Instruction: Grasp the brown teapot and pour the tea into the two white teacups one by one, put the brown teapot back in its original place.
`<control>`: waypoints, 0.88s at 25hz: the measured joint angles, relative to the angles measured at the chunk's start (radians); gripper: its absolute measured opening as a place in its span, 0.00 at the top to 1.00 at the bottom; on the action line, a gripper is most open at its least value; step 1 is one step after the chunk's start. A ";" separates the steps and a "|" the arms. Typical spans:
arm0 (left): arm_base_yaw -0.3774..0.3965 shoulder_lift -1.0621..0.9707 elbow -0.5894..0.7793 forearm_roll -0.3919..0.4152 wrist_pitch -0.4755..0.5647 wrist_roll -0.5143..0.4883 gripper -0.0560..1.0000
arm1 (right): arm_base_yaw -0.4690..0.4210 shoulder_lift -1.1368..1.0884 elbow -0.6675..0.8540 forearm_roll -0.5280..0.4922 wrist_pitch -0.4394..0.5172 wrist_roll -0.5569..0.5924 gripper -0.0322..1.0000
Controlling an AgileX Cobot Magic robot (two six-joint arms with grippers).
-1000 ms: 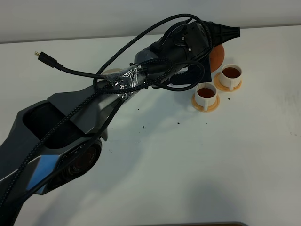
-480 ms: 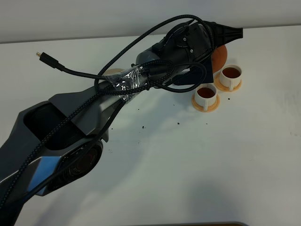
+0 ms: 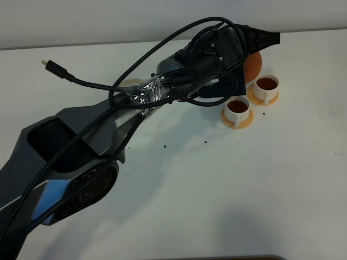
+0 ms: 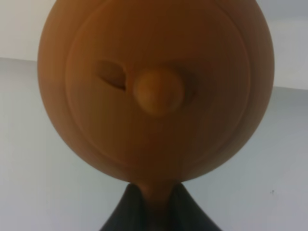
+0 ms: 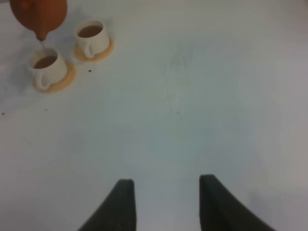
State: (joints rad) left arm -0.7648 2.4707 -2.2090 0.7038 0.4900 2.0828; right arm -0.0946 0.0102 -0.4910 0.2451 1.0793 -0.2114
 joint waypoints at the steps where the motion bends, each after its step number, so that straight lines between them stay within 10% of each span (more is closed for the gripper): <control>1: 0.000 0.000 0.000 0.000 0.000 0.000 0.84 | 0.000 0.000 0.000 0.000 0.000 0.000 0.67; 22: -0.008 0.000 0.000 0.000 0.000 0.001 0.84 | 0.000 0.000 0.000 0.000 0.000 0.000 0.67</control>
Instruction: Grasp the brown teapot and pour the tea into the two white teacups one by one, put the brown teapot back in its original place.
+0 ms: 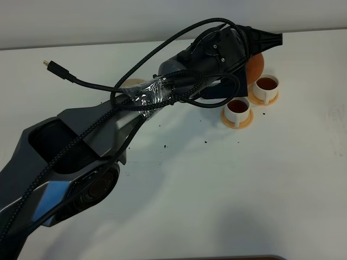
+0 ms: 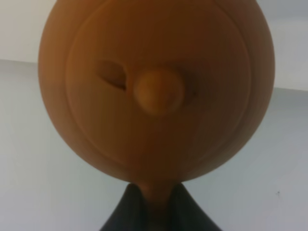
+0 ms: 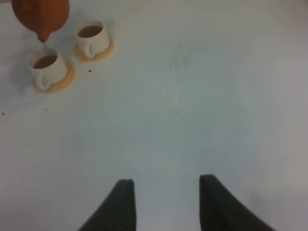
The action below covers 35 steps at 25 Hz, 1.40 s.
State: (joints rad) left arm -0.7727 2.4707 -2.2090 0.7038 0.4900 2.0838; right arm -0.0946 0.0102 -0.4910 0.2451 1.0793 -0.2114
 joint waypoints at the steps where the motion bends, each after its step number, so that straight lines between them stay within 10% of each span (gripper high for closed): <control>1: 0.000 0.000 0.000 0.000 0.000 0.000 0.84 | 0.000 0.000 0.000 0.000 0.000 0.000 0.67; 17: -0.001 0.000 0.000 -0.072 0.110 -0.023 0.84 | 0.000 0.000 0.000 0.000 0.000 0.000 0.67; 35: 0.024 -0.128 0.000 -0.045 0.438 -0.605 0.84 | 0.000 0.000 0.000 0.000 0.000 0.000 0.67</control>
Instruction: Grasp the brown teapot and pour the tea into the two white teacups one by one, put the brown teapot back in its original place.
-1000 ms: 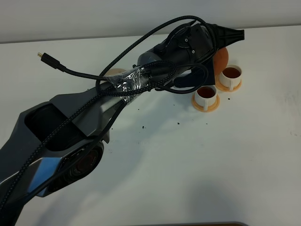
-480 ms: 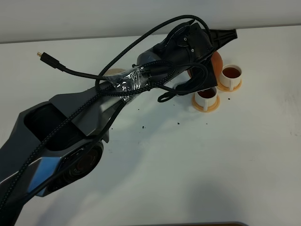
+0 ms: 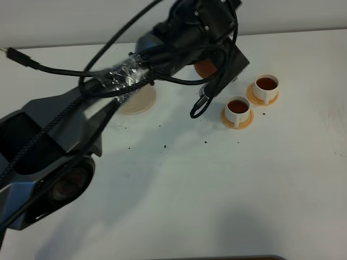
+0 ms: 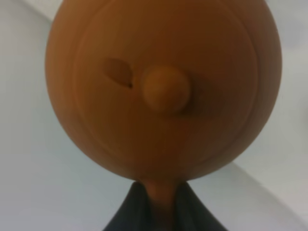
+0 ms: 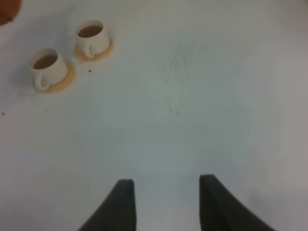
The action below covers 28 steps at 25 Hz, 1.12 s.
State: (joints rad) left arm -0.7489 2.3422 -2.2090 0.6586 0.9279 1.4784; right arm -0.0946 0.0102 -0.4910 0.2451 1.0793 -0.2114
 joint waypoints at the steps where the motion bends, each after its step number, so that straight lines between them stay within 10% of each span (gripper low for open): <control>1: 0.004 -0.010 0.000 0.000 0.032 -0.044 0.84 | 0.000 0.000 0.000 0.000 0.000 0.000 0.67; 8: 0.021 -0.044 0.000 -0.096 0.253 -0.338 0.84 | 0.000 0.000 0.000 0.000 0.000 0.000 0.67; 28: 0.120 -0.047 0.049 -0.518 0.261 -0.880 0.84 | 0.000 0.000 0.000 0.000 0.000 0.000 0.67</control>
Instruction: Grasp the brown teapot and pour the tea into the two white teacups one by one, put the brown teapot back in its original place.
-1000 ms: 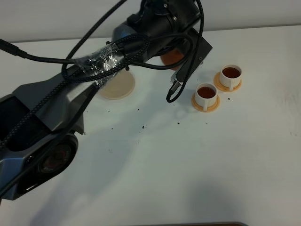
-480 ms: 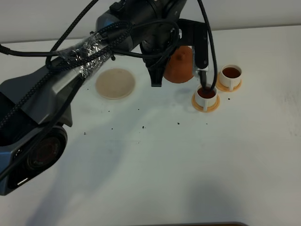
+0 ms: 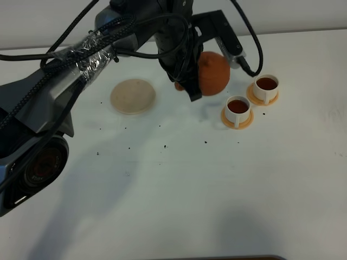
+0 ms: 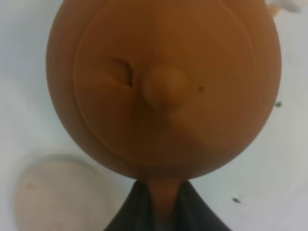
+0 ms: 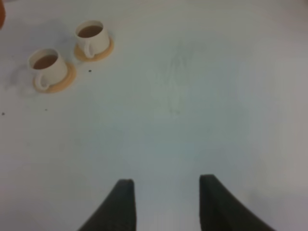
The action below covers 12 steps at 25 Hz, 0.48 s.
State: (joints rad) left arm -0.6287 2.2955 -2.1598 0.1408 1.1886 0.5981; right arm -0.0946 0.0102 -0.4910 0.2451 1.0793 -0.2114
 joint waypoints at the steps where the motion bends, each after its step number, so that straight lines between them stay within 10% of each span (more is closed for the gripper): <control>1: 0.001 0.000 0.023 -0.007 0.000 -0.002 0.84 | 0.000 0.000 0.000 0.000 0.000 0.000 0.67; 12: 0.013 0.001 0.184 -0.050 0.000 -0.028 0.84 | 0.000 0.000 0.000 0.000 0.000 0.000 0.67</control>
State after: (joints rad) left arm -0.6162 2.2964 -1.9761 0.0909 1.1886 0.5700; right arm -0.0946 0.0102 -0.4910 0.2451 1.0793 -0.2114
